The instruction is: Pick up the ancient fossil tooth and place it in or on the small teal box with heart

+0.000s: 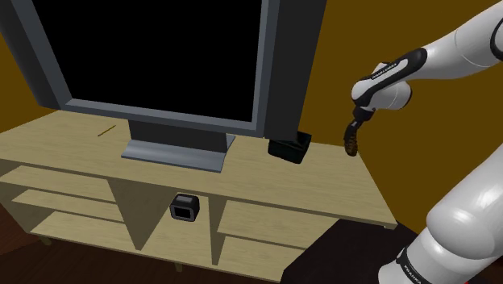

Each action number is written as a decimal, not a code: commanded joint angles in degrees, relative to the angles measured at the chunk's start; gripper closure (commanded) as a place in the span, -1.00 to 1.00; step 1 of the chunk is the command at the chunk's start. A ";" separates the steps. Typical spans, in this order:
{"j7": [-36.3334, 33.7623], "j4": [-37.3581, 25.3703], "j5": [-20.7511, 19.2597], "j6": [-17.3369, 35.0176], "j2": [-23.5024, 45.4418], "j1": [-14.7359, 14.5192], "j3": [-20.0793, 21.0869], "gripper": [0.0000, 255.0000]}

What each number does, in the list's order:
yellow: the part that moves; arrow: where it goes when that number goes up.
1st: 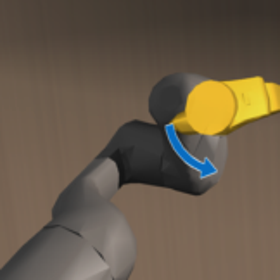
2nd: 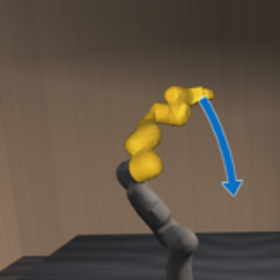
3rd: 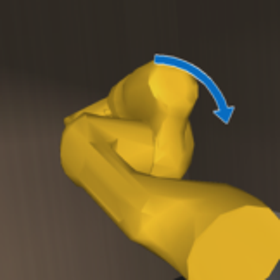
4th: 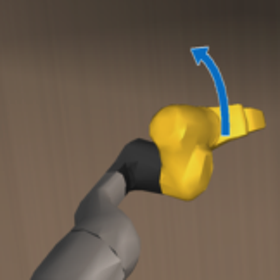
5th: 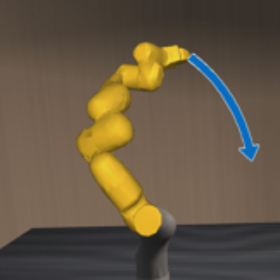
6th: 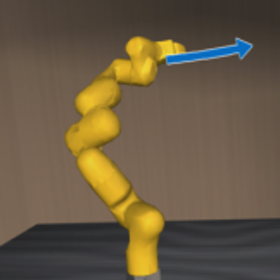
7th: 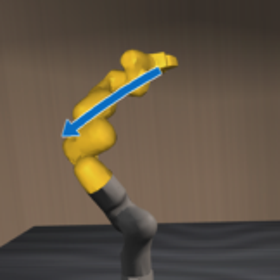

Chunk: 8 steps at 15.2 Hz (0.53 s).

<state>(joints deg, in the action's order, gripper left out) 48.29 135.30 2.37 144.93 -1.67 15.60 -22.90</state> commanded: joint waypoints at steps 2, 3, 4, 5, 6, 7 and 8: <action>-0.97 -0.84 -1.30 -2.48 -1.81 0.09 0.07 1.00; -1.23 -1.16 -1.63 -3.27 -2.31 0.11 0.11 1.00; -1.44 -1.46 -1.91 -3.97 -2.75 0.14 0.15 1.00; -2.66 -2.47 -1.72 -4.14 -1.87 -0.49 0.85 1.00; -3.85 -3.54 -1.54 -4.35 -0.96 -1.12 1.51 1.00; -5.01 -4.68 -1.37 -4.57 -0.01 -1.74 2.16 1.00; -6.16 -5.87 -1.21 -4.83 0.98 -2.33 2.80 1.00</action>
<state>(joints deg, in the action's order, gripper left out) 43.33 130.72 0.99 140.51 -1.66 13.86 -20.74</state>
